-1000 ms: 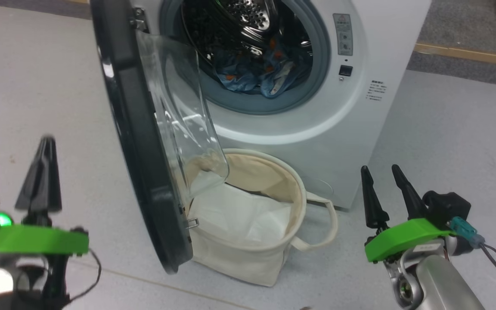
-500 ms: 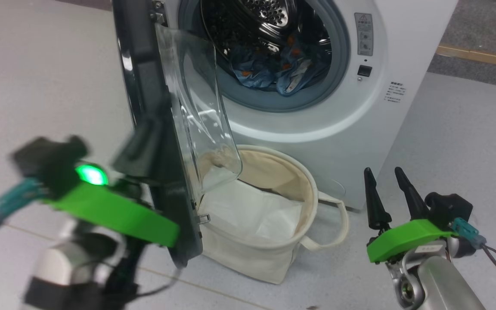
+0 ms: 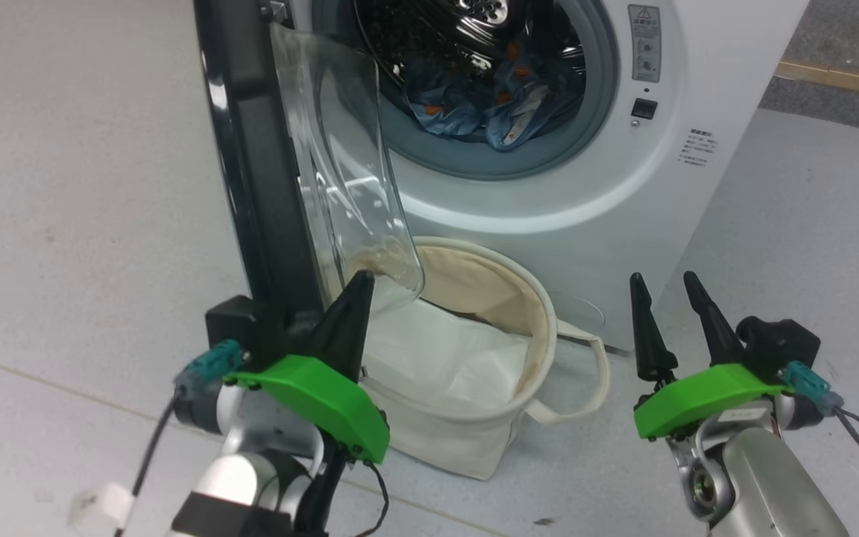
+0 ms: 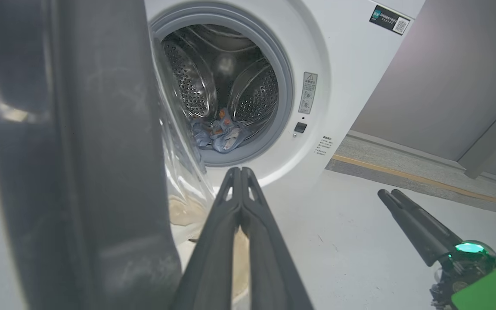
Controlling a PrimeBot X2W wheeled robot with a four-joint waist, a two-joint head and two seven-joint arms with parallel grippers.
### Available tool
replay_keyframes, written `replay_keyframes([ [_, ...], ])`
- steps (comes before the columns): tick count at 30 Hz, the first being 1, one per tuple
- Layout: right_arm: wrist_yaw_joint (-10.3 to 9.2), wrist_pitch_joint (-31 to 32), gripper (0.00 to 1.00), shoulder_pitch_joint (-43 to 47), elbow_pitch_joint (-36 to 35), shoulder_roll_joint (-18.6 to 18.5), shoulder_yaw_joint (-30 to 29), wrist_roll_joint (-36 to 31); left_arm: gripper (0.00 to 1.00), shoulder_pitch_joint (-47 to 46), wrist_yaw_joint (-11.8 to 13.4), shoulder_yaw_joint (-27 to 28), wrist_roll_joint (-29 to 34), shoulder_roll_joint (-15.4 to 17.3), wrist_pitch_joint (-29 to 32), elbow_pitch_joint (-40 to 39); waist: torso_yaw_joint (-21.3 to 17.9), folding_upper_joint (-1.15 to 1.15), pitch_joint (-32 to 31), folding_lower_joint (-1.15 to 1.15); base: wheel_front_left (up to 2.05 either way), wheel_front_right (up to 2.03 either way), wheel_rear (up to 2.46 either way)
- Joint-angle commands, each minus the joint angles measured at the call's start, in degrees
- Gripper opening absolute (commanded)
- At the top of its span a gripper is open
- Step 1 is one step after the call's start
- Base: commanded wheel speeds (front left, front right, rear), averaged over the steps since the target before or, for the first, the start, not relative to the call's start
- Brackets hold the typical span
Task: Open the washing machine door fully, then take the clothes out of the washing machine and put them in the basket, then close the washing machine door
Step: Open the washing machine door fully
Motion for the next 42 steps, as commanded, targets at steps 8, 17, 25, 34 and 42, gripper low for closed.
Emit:
replay_keyframes([
  [8,0.0,-0.7,1.0,-2.04,-2.11,0.06,1.43,0.09,0.0,-0.9,5.46,1.79,3.45,-0.03,-1.24,4.99,0.76,0.0,-0.81,0.0,0.0,0.0,0.0],
  [17,0.0,-0.7,1.0,-0.83,-2.39,0.15,1.59,0.43,0.0,1.37,7.59,3.15,3.5,0.68,-3.16,5.44,3.33,0.0,-1.88,0.0,0.0,0.0,0.0],
  [25,0.0,-0.7,1.0,-1.41,-3.65,0.47,2.55,0.49,0.0,1.2,7.75,7.81,1.69,3.63,-5.28,5.61,6.29,0.0,-0.68,0.0,0.0,0.0,0.0],
  [34,0.0,-0.7,1.0,-2.23,-4.99,0.88,4.72,0.55,0.0,-1.17,6.72,13.22,-0.62,7.51,-7.93,9.49,9.32,0.0,1.44,0.0,0.0,0.0,0.0],
  [42,0.0,-0.7,1.0,-3.24,-6.14,1.26,8.04,1.81,0.0,-4.74,5.78,16.55,-2.69,8.9,-10.97,14.55,11.38,0.0,3.79,0.0,0.0,0.0,0.0],
])
